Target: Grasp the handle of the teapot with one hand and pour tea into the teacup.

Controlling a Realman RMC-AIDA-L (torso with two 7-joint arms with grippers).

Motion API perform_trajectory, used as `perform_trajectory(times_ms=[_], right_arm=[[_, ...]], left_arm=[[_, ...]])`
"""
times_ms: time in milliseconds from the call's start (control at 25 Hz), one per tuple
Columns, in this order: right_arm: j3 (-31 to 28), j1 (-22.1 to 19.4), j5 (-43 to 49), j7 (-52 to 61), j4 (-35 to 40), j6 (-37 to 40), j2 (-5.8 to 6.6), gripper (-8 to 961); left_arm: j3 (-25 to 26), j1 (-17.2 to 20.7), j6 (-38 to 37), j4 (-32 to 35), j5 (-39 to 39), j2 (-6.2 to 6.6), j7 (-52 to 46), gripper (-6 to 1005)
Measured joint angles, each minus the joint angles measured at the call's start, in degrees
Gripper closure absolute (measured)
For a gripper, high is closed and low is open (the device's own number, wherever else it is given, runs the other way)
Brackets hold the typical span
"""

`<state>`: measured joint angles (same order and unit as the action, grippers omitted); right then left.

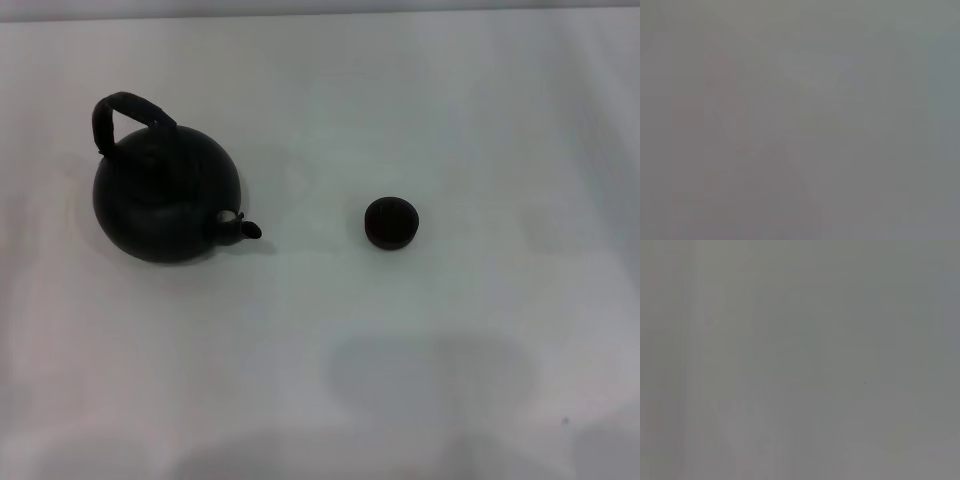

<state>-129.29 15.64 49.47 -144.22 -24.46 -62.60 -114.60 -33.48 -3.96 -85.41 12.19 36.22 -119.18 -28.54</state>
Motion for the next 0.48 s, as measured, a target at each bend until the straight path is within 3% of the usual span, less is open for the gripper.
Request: perform_trajectory(times_ms=[480], right_arm=[[0.03, 0.04, -2.25, -0.84, 1.14, -0.07, -0.03, 93]], left_arm=[[0.00, -1.14, -1.95, -1.38, -0.63, 0.00, 3.60, 451]])
